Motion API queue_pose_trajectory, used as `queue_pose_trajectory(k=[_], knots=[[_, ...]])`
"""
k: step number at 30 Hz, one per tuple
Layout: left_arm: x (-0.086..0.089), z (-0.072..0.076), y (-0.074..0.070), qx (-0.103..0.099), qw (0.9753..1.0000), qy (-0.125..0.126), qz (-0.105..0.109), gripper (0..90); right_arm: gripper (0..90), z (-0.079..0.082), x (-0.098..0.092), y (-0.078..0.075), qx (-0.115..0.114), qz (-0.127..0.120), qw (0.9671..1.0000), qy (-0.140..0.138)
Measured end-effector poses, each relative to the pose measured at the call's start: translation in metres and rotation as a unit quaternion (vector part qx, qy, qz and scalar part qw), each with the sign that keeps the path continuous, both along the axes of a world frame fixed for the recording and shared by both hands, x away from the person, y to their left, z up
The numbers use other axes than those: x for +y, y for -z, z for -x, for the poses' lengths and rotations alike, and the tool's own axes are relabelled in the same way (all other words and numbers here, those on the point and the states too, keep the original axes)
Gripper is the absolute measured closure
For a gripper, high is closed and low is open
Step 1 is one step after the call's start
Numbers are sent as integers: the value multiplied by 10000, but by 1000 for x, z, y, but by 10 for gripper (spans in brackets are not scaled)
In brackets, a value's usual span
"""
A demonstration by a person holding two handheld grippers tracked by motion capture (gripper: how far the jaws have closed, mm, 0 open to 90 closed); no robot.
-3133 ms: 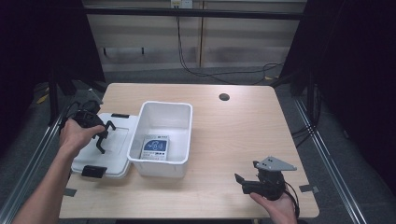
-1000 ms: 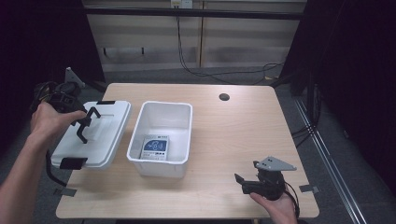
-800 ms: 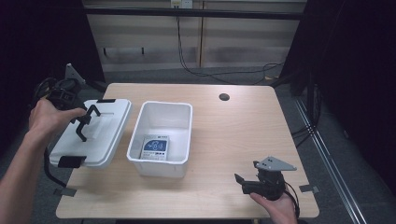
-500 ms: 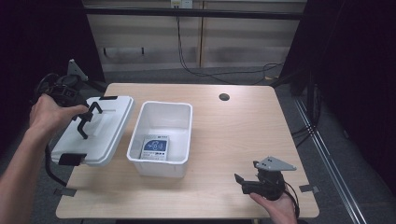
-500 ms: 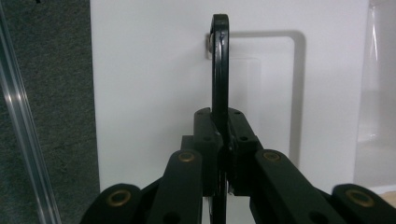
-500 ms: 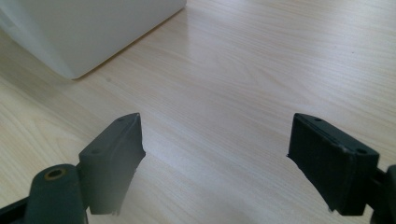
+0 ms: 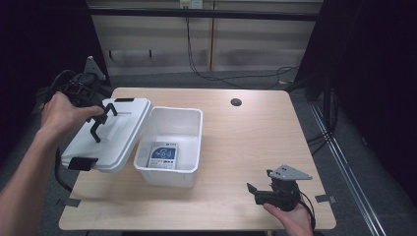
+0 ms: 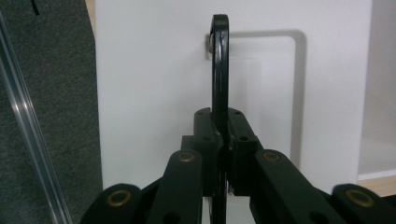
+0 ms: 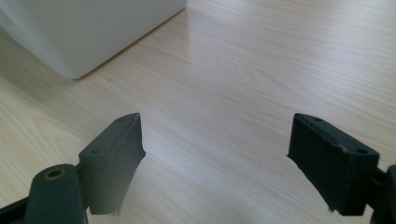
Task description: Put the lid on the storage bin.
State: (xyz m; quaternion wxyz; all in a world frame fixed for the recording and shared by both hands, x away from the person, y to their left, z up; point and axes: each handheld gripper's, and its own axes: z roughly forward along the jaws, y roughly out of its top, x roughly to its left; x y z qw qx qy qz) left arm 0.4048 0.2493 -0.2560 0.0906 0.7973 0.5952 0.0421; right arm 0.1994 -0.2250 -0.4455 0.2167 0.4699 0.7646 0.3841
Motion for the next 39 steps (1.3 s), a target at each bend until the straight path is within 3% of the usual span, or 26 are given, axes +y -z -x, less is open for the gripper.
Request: queue_pose_trajectory(k=[11,17,21,35,39], knots=[[-28,-1,-3,94,9996,284,-7,850,170,0,0,0,3,3,10000,7],[-38,-2,-4,147,9994,312,-53,850,167,0,1,0,31,7,10000,-41],[-48,-1,-4,199,9982,542,-145,849,167,0,1,0,32,8,10000,-43],[-83,-5,-1,287,9978,586,-121,849,166,0,1,1,33,3,10000,-50],[-95,-5,-2,304,9967,725,-184,849,166,0,1,1,21,0,10000,-65]])
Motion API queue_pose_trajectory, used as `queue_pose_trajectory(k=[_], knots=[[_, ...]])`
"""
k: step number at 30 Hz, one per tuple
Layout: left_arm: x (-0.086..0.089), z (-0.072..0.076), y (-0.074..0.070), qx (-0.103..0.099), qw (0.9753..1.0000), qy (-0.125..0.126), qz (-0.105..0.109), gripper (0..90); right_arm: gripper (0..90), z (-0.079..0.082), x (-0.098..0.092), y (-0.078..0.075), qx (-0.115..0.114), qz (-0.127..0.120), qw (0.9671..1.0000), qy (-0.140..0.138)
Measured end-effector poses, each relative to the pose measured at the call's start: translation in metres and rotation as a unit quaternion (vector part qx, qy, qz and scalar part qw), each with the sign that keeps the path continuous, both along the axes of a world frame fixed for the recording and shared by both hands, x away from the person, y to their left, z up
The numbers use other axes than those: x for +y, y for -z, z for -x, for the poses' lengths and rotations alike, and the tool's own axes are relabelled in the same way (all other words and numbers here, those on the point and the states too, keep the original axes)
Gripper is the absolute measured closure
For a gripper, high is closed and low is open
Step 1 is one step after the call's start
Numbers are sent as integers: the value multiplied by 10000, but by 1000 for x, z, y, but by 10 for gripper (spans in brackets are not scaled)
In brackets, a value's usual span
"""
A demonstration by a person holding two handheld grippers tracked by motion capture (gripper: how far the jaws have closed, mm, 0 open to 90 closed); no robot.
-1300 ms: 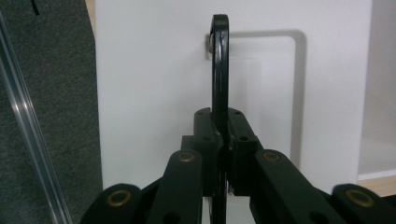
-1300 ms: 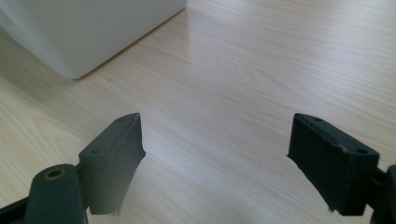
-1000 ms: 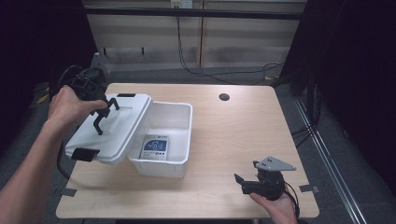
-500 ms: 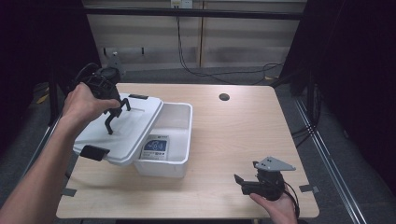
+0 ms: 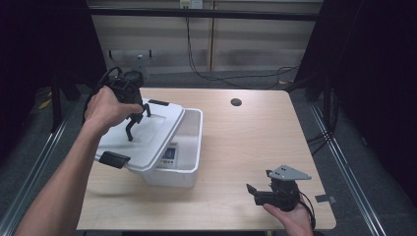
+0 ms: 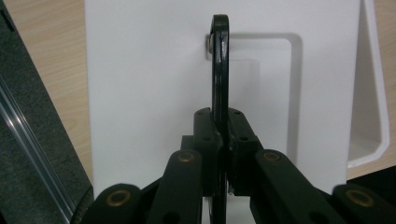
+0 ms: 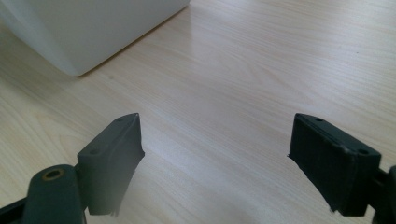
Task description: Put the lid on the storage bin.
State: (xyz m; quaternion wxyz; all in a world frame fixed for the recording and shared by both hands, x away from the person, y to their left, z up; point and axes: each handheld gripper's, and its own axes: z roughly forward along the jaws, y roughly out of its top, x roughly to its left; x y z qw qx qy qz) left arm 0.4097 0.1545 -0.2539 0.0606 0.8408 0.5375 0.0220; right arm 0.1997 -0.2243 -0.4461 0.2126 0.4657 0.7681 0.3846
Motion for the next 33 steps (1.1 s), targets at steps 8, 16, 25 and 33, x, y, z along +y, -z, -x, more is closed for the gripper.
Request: queue_pose_trajectory(k=[8,16,25,33], knots=[[-13,-1,0,16,10000,32,23,849,166,0,0,0,-12,5,10000,-14],[-20,-6,5,81,9999,-11,73,849,166,1,0,0,-15,9,10000,-16],[-33,-10,13,125,9999,-91,75,849,166,1,0,0,-17,9,10000,-22],[-40,-11,15,131,9996,-196,130,849,166,1,1,0,-25,25,10000,-35]])
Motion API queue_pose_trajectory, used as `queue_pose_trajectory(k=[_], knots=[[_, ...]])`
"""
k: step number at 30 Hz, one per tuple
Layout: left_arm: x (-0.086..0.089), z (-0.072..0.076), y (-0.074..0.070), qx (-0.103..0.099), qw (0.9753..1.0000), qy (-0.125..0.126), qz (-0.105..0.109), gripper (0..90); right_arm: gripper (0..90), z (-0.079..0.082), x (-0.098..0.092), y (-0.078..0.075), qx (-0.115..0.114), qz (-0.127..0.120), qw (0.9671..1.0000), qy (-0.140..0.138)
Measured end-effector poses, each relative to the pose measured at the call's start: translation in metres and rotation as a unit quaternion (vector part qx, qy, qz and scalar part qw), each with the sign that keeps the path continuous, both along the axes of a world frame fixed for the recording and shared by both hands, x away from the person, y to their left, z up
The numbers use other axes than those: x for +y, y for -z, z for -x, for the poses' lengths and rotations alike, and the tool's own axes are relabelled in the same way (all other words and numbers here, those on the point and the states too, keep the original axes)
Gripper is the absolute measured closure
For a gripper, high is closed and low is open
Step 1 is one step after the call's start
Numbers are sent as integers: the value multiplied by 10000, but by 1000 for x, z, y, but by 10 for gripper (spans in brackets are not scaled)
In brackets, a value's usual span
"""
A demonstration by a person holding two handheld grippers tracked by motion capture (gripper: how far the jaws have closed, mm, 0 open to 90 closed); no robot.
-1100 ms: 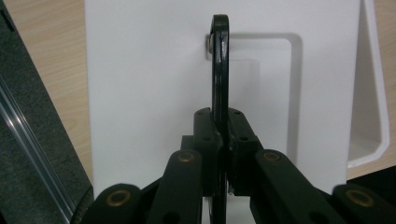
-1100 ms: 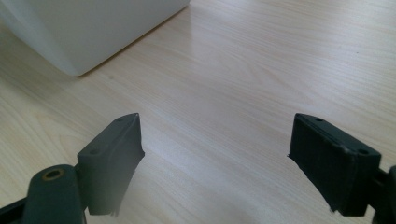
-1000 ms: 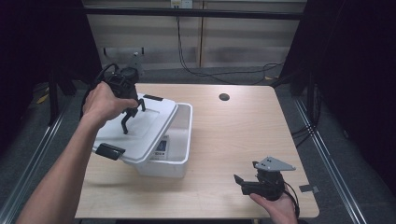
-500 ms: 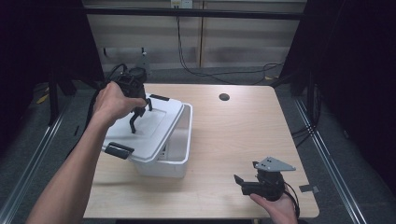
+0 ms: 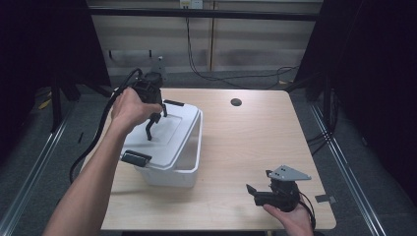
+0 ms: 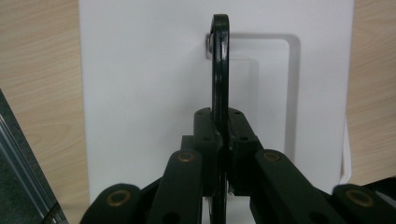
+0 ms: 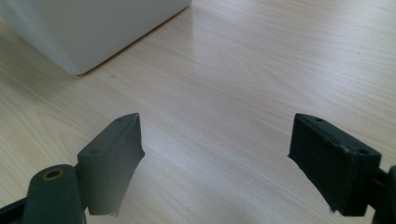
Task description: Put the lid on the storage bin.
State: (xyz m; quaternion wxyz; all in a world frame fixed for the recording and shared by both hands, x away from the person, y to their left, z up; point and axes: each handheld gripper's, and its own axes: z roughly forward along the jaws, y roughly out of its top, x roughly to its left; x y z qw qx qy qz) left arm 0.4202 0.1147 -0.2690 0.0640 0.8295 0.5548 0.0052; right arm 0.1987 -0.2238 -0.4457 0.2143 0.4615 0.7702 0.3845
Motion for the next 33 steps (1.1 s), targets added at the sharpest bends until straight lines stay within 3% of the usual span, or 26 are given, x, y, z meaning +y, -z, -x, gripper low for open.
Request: queue_pose_trajectory(k=[7,13,17,26,33], knots=[[-4,-1,3,68,9999,-127,13,849,165,0,0,0,-3,3,10000,5],[-7,-2,6,12,9988,-486,26,849,165,0,0,0,1,-3,10000,-7],[-9,-2,6,13,9982,-595,56,850,165,0,0,0,1,-5,10000,-6],[-11,-2,6,1,9944,-1038,180,850,165,0,0,0,-6,5,10000,-19],[-11,-2,8,-119,9912,-1301,227,849,165,0,0,0,-4,2,10000,-16]])
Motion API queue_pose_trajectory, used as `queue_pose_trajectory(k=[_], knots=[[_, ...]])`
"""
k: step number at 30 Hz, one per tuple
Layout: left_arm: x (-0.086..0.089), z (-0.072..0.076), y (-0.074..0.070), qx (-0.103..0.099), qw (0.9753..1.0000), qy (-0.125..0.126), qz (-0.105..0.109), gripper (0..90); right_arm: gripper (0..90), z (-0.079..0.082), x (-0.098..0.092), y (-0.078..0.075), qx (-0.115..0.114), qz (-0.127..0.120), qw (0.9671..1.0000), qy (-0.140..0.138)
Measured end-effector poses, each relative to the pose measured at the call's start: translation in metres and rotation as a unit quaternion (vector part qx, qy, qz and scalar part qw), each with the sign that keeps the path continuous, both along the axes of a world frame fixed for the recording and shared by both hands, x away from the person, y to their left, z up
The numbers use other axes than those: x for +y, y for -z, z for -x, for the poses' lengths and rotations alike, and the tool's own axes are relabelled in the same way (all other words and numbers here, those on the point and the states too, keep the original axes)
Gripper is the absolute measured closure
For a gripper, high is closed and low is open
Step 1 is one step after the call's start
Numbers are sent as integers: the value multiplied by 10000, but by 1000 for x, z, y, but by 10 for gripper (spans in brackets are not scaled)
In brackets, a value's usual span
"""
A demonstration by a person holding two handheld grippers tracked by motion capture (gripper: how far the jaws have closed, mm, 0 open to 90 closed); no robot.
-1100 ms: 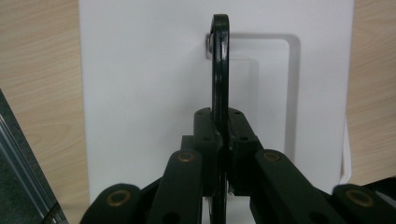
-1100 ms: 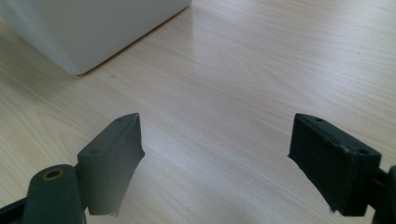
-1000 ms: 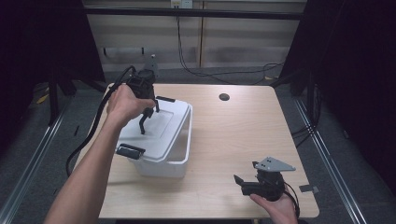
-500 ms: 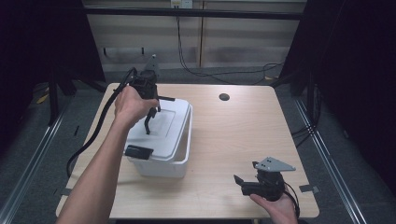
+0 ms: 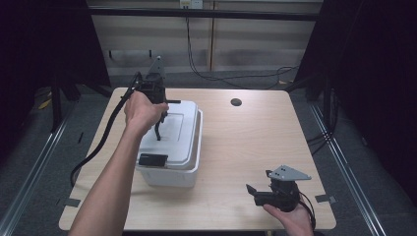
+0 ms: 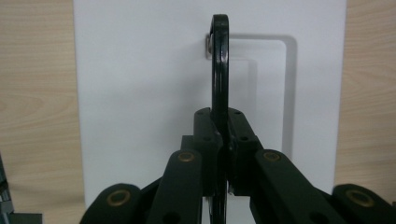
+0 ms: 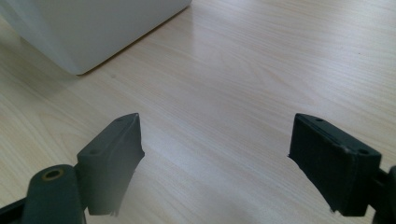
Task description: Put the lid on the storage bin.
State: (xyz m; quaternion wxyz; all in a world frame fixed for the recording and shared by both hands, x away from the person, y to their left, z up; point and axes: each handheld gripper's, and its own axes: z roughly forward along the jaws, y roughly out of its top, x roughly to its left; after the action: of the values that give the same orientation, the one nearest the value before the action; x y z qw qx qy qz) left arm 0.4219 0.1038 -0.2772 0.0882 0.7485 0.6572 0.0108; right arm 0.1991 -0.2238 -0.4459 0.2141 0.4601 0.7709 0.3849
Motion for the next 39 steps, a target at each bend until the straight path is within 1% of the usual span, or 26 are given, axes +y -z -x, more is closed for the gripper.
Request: queue_pose_trajectory(k=[3,5,6,7,8,9,10,12,15,18,19,22,24,27,30,33,34,37,38,39], knots=[[-5,2,3,30,10000,-81,19,848,165,0,0,0,-1,7,10000,-11],[-6,3,6,26,9998,-150,107,849,166,0,0,0,2,8,10000,-6],[-7,3,6,41,9998,-140,126,849,165,1,0,0,6,5,10000,-1],[-8,4,7,10,9997,-177,145,848,165,1,0,0,4,11,10000,-9],[-9,4,8,43,9998,-143,126,848,165,1,0,0,2,-2,10000,-1],[-11,4,9,13,9998,-152,120,848,165,0,0,0,2,1,10000,-6],[-11,3,9,33,9998,-107,132,847,165,0,0,0,7,1,10000,-8],[-12,3,10,15,9998,-117,145,847,165,1,0,0,-3,8,10000,-28],[-13,3,12,61,9999,-77,105,847,165,0,0,0,3,-1,10000,-9],[-12,4,11,28,9999,-131,86,847,165,0,0,0,11,4,10000,-13],[-12,4,11,11,9999,-104,85,846,165,0,0,0,1,5,10000,-17],[-11,4,12,58,9999,-82,78,845,165,0,0,0,13,-9,10000,4],[-10,4,12,42,9999,-95,104,845,165,0,0,0,6,-3,10000,-2],[-12,5,12,7,9999,-12,108,838,165,0,0,0,5,5,10000,-10],[-14,5,15,68,9998,51,161,837,165,0,0,0,-2,7,10000,-10],[-11,4,20,121,9998,-24,180,842,165,0,0,0,6,12,10000,-1],[-10,4,21,153,9997,1,185,843,165,0,0,0,8,11,10000,-1],[-9,3,21,142,9996,-22,229,844,165,0,0,0,13,12,10000,-5],[-8,3,21,132,9997,-29,210,844,165,0,0,0,13,15,10000,-5],[-7,3,21,153,9996,-32,228,844,165,0,0,0,15,15,10000,-5]])
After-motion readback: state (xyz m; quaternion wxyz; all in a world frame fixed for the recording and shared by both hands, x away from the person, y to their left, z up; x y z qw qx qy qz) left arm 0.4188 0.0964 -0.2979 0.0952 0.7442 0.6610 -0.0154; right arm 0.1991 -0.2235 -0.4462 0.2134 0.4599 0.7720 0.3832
